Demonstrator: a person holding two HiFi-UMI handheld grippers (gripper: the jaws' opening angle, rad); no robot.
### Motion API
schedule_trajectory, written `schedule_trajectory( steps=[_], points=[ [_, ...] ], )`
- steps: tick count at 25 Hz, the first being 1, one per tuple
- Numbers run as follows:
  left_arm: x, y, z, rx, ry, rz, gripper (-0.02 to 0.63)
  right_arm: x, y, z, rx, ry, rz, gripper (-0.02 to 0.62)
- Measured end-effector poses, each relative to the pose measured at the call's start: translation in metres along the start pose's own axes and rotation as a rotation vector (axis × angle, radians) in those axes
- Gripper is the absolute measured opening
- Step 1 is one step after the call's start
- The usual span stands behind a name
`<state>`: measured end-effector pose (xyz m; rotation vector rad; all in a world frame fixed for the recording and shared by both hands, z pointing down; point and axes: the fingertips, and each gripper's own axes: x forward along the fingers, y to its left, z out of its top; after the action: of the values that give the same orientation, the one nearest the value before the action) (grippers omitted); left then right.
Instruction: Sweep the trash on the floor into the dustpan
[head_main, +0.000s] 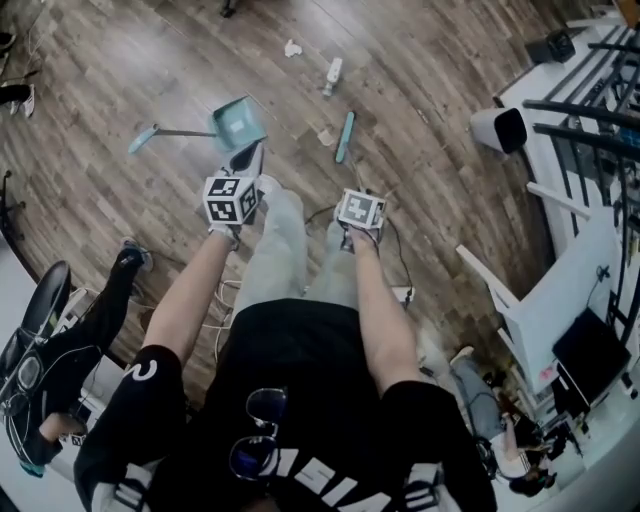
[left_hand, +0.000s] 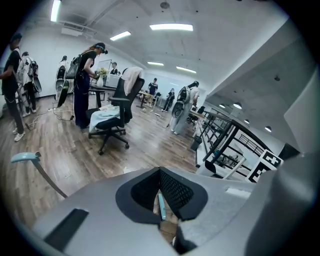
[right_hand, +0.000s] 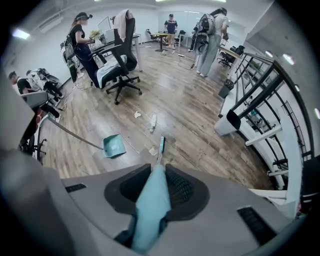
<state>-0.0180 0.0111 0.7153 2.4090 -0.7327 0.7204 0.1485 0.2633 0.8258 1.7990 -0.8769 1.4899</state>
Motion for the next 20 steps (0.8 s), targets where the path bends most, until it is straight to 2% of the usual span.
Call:
schedule_trajectory(
  steps=[2, 4, 5, 8, 9, 11, 12, 14, 15, 17, 18, 20],
  points=[
    [-0.004, 0.019, 0.003, -0.011, -0.003, 0.012, -0.002, 0.001, 0.027, 0.011, 0.007, -0.009, 0.04, 0.083],
    [-0.008, 0.038, 0.008, -0.018, -0.007, 0.021, -0.002, 0.004, 0.082, 0.018, 0.085, -0.003, 0.217, 0.083],
    [-0.011, 0.047, 0.01, -0.023, -0.01, 0.027, -0.002, 0.005, 0.102, 0.023, 0.104, -0.002, 0.267, 0.083],
    [-0.022, 0.077, 0.015, -0.043, -0.024, 0.059, -0.002, 0.007, 0.117, 0.041, 0.047, -0.008, 0.206, 0.083],
    [-0.025, 0.087, 0.016, -0.05, -0.028, 0.069, -0.002, 0.008, 0.13, 0.05, 0.036, -0.023, 0.219, 0.083],
    [-0.033, 0.108, 0.018, -0.064, -0.035, 0.086, -0.002, 0.009, 0.171, 0.064, 0.032, -0.043, 0.308, 0.083],
    [-0.037, 0.119, 0.019, -0.072, -0.039, 0.095, -0.002, 0.009, 0.185, 0.069, 0.013, -0.036, 0.314, 0.083],
    [-0.046, 0.14, 0.02, -0.088, -0.049, 0.115, -0.002, 0.008, 0.188, 0.074, -0.075, -0.008, 0.207, 0.083],
    [-0.051, 0.151, 0.02, -0.097, -0.054, 0.126, -0.002, 0.007, 0.201, 0.075, -0.094, 0.003, 0.211, 0.083],
    [-0.063, 0.171, 0.019, -0.114, -0.063, 0.148, -0.002, 0.006, 0.253, 0.077, -0.079, 0.0, 0.354, 0.083],
    [-0.07, 0.18, 0.018, -0.122, -0.069, 0.161, -0.002, 0.005, 0.27, 0.079, -0.088, -0.008, 0.387, 0.083],
    [-0.082, 0.197, 0.017, -0.139, -0.081, 0.186, -0.002, 0.003, 0.282, 0.086, -0.157, -0.028, 0.356, 0.083]
  ],
)
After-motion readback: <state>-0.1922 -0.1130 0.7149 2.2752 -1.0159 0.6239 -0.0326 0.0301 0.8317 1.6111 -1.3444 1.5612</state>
